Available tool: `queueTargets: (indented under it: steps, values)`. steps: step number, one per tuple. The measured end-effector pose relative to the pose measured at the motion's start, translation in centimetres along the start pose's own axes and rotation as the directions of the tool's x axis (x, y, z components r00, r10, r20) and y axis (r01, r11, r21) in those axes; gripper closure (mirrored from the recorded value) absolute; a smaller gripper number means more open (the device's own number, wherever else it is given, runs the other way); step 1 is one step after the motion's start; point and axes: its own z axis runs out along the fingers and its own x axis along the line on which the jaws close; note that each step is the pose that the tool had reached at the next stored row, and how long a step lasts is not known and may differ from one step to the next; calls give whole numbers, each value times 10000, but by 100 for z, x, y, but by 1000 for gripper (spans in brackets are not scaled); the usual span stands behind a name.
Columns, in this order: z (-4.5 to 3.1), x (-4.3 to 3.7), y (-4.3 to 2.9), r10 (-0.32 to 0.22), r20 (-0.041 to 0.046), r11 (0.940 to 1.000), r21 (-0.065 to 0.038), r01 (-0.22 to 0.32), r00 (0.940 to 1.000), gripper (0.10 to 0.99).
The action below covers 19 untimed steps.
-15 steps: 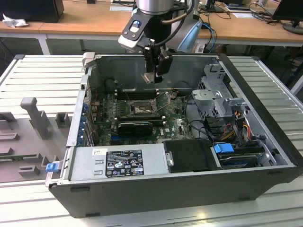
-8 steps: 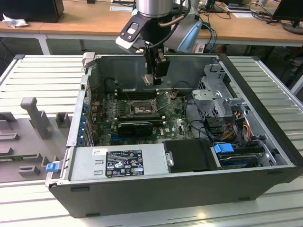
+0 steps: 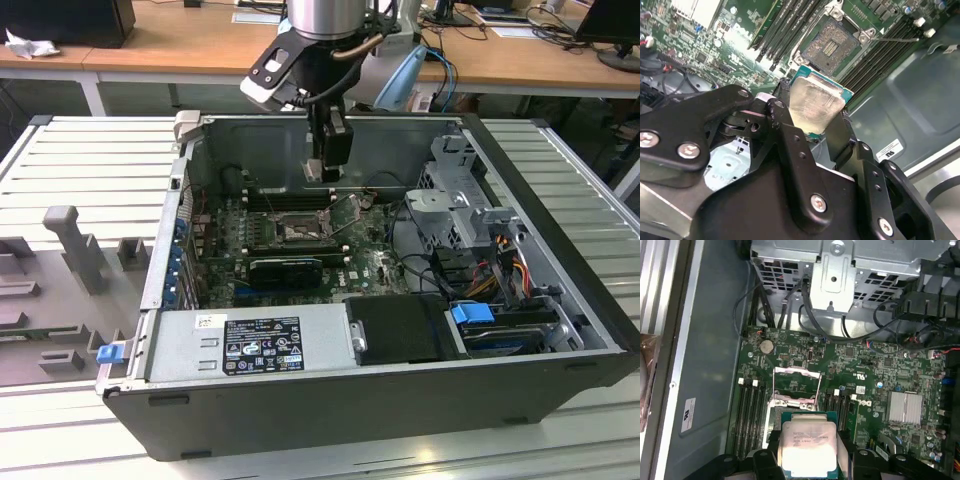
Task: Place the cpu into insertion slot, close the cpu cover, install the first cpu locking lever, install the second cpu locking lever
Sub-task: 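Place the cpu into insertion slot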
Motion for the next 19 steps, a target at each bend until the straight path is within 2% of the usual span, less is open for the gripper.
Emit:
queueTargets:
  steps: [3,19]
  values:
    - [18,0,-5,391,32,9992,-10,-391,9992,561]
    - [112,-1,-15,406,34,9992,-10,-406,9992,561]
